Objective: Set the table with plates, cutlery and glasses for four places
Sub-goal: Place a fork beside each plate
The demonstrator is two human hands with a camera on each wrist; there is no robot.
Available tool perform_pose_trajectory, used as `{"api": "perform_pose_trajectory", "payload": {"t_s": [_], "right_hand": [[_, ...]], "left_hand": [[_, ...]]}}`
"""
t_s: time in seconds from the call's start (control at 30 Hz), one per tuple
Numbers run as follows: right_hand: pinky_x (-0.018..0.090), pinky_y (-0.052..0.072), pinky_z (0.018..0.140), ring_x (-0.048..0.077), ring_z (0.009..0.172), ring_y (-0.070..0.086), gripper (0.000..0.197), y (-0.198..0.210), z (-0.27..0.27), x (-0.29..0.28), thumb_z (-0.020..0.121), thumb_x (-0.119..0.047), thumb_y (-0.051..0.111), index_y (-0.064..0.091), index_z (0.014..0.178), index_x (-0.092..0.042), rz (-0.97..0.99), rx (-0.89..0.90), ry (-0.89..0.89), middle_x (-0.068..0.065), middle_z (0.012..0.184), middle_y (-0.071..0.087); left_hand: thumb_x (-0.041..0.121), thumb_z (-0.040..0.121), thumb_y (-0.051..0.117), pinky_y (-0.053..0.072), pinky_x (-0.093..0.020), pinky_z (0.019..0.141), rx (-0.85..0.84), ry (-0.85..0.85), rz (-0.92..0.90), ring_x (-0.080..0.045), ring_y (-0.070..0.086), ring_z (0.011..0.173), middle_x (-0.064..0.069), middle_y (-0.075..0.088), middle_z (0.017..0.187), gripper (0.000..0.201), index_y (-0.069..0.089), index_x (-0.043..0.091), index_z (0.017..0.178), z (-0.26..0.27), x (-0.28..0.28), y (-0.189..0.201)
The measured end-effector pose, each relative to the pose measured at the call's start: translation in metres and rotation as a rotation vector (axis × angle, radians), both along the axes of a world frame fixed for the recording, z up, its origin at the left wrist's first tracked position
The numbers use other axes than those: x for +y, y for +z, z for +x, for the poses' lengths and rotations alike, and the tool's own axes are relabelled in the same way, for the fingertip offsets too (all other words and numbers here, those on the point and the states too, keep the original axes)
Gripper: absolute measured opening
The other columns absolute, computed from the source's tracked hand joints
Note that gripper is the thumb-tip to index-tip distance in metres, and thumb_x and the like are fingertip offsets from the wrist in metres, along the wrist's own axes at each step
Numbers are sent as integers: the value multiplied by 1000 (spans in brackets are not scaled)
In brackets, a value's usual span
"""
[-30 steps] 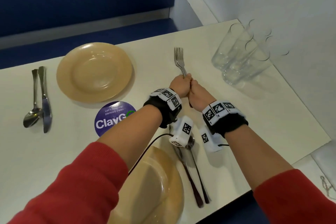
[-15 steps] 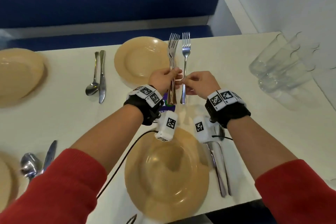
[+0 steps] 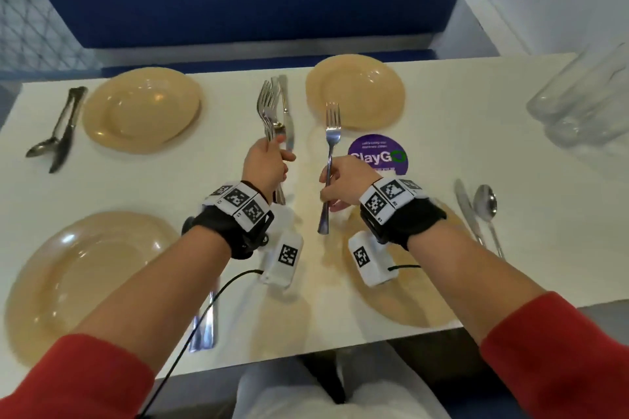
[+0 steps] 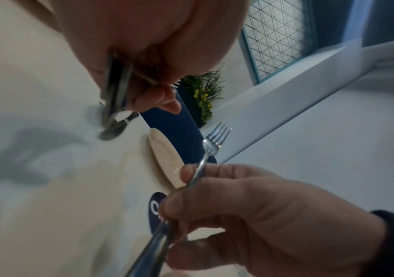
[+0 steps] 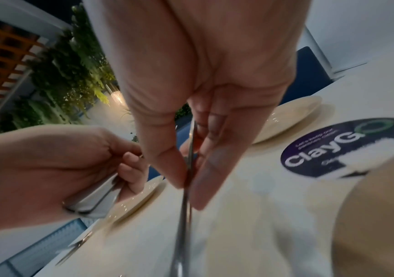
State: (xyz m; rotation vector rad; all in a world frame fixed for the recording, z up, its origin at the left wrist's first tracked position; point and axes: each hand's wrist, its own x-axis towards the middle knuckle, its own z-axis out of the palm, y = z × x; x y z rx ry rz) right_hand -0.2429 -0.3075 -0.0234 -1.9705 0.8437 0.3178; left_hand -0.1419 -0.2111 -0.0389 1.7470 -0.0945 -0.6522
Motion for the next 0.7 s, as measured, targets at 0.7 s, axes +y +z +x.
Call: {"api": "perform_pose_trajectory", "payload": {"t_s": [0.7], "right_hand": [[38, 52, 83, 32, 96, 61, 32, -65, -45, 139, 81, -2, 56, 51, 113, -7, -421, 316, 33, 14, 105, 64]], "left_hand": [[14, 103, 28, 43, -18, 44, 200, -290, 14, -13, 49, 56, -1, 59, 76, 32, 40, 5, 131, -39, 125, -41]]}}
